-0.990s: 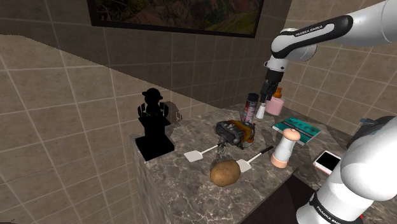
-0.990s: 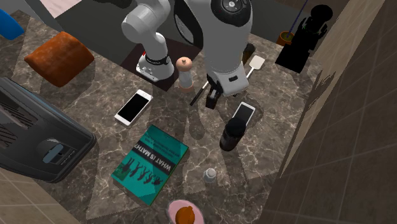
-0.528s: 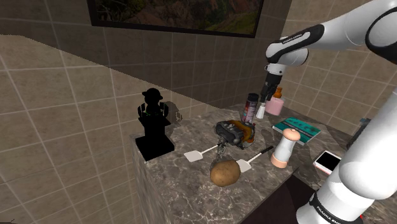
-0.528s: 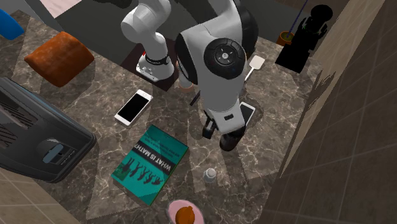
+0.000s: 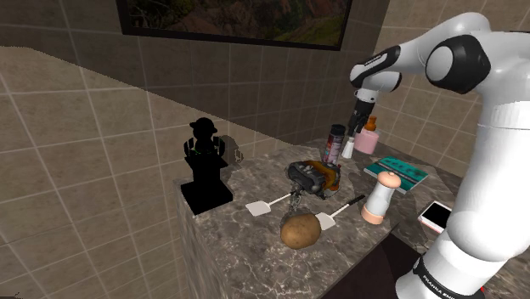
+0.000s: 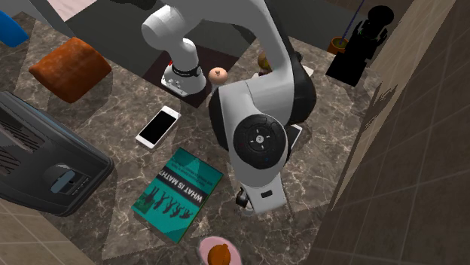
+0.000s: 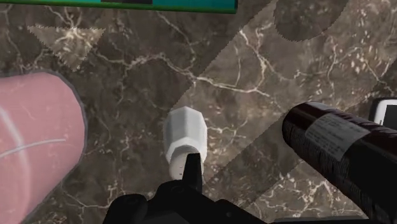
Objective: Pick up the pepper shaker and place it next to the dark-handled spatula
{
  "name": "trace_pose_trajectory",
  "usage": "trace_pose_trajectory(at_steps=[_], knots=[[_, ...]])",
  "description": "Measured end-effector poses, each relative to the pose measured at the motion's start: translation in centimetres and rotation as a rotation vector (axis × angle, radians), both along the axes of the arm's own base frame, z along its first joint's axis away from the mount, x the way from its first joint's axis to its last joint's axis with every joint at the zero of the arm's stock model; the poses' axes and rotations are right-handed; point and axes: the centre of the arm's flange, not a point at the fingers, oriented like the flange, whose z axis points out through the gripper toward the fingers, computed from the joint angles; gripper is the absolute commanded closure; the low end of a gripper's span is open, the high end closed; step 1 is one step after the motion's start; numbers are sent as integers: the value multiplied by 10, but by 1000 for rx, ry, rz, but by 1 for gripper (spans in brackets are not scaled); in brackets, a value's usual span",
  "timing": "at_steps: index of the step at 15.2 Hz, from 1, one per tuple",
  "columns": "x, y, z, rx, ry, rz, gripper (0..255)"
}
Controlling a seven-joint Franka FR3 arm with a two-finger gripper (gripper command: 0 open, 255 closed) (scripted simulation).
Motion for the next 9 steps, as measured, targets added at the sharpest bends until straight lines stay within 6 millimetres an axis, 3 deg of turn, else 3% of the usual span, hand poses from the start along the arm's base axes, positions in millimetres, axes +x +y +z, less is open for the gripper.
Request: trace_pose_trajectory(at_steps=[5,9], knots=[[11,-52,-20,-7,-8,-16,0],[13,-56,-41,-7,-9,-17,0]])
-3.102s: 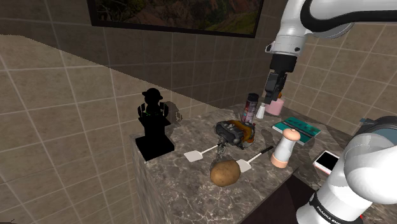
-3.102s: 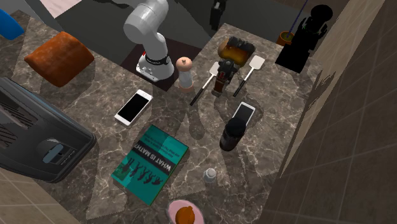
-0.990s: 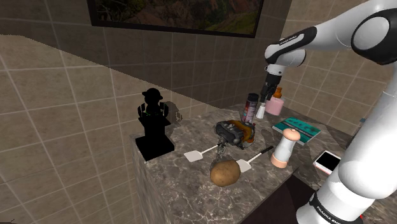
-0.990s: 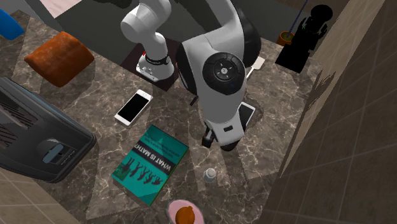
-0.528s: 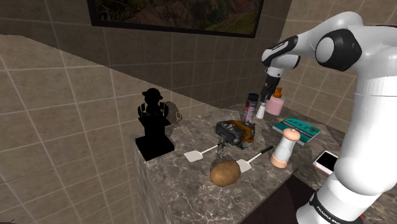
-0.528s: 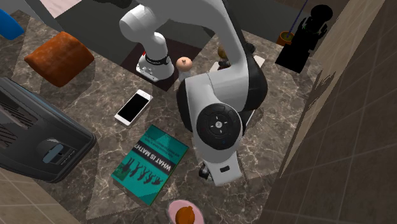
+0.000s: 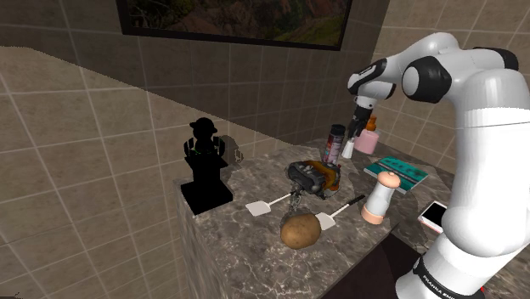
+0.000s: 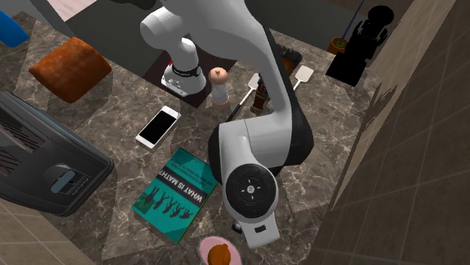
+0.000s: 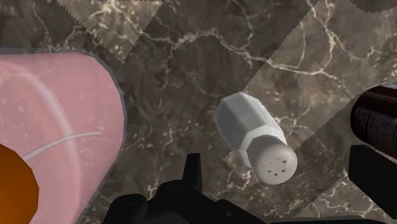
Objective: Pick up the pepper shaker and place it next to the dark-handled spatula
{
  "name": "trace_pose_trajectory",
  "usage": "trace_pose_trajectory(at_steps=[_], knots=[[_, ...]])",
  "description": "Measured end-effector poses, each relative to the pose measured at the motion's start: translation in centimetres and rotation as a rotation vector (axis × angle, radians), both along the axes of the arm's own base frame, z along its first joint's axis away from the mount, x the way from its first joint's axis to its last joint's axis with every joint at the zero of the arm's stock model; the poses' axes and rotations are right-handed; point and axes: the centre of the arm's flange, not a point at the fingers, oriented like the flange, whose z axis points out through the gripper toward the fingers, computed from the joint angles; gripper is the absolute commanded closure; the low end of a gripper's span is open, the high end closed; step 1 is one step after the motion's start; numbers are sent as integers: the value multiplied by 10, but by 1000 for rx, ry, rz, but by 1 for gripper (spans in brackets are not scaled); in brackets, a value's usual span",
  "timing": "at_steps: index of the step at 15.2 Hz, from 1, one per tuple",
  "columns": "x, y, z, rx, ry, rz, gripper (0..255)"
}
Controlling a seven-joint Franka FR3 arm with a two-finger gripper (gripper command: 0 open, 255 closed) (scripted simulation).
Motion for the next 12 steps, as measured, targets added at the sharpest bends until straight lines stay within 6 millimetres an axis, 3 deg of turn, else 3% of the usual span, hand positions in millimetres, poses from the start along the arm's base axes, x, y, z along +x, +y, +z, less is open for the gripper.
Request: trace_pose_trajectory(at_steps=[4,9,10,12], knots=[[1,1,-18,0,0,0,0],[1,1,-20,0,0,0,0],[1,1,-20,0,0,0,255],[1,1,-20,-1,-1,0,255]])
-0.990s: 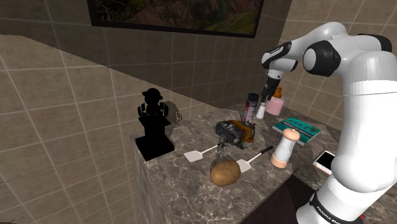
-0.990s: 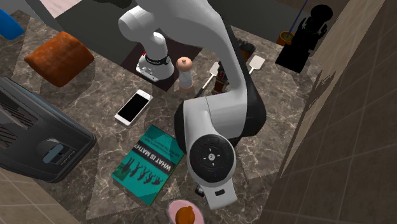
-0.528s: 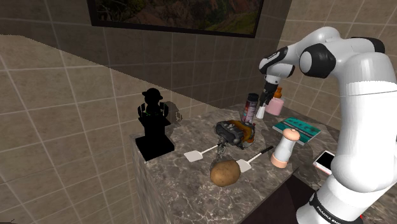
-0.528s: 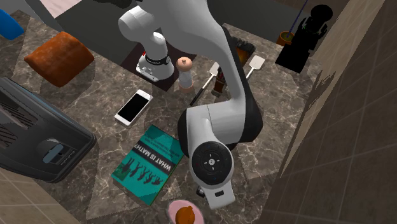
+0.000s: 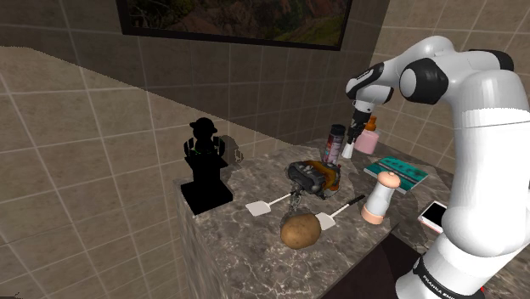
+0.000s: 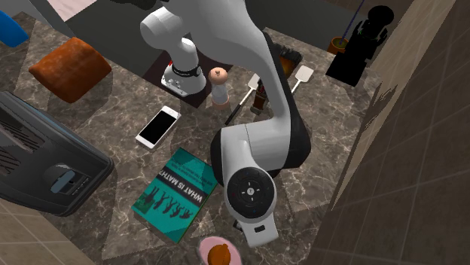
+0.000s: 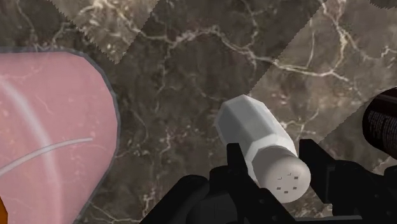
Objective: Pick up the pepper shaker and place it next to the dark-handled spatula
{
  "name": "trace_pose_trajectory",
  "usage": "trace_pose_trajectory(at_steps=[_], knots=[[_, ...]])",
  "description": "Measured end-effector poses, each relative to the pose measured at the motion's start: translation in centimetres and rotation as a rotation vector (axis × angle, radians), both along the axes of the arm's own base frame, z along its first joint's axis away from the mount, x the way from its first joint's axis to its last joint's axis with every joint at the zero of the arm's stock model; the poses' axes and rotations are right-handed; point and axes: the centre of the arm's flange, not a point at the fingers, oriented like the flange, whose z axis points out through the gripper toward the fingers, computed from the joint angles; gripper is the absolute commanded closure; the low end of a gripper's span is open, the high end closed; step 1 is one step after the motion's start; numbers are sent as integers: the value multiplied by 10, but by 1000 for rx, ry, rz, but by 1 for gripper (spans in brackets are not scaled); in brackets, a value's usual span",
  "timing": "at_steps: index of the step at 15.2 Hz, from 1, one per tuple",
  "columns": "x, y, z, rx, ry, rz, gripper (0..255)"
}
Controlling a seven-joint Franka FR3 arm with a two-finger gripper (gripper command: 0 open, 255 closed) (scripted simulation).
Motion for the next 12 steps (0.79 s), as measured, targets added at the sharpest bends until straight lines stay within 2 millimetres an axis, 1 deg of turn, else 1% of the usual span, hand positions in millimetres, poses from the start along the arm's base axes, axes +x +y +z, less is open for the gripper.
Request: trace_pose_trajectory(at_steps=[9,12], knots=[[0,0,3,0,-1,0,255],[0,0,15,0,0,0,255]])
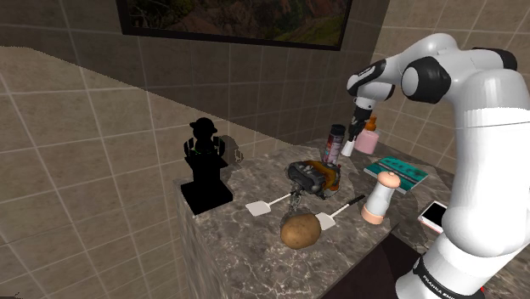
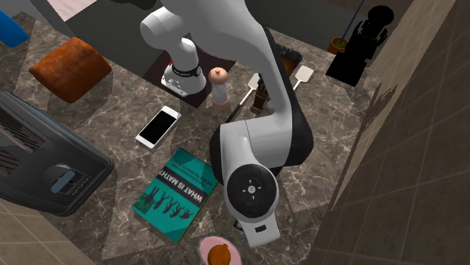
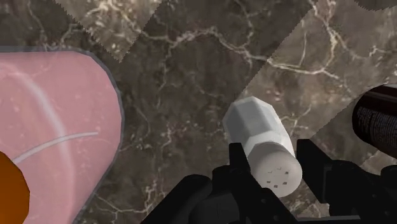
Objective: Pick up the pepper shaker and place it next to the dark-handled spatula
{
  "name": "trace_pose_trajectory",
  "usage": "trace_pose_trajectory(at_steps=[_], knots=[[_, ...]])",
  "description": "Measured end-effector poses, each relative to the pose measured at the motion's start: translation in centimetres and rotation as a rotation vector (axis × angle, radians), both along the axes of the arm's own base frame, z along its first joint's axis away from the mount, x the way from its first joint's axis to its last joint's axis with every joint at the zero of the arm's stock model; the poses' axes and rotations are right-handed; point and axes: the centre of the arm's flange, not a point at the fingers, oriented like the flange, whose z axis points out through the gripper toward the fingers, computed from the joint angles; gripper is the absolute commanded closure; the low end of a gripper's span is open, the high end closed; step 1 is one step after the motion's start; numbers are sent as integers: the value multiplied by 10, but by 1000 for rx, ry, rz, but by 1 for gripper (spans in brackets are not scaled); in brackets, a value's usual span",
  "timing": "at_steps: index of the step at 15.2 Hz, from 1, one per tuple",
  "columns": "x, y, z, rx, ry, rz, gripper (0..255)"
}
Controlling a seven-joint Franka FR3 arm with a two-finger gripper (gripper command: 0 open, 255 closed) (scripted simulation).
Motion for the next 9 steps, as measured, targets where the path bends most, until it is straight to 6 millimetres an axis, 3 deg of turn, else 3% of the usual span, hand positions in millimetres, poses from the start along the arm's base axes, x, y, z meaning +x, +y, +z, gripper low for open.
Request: trace_pose_trajectory(at_steps=[9], knots=[[0,0,48,0,0,0,255]])
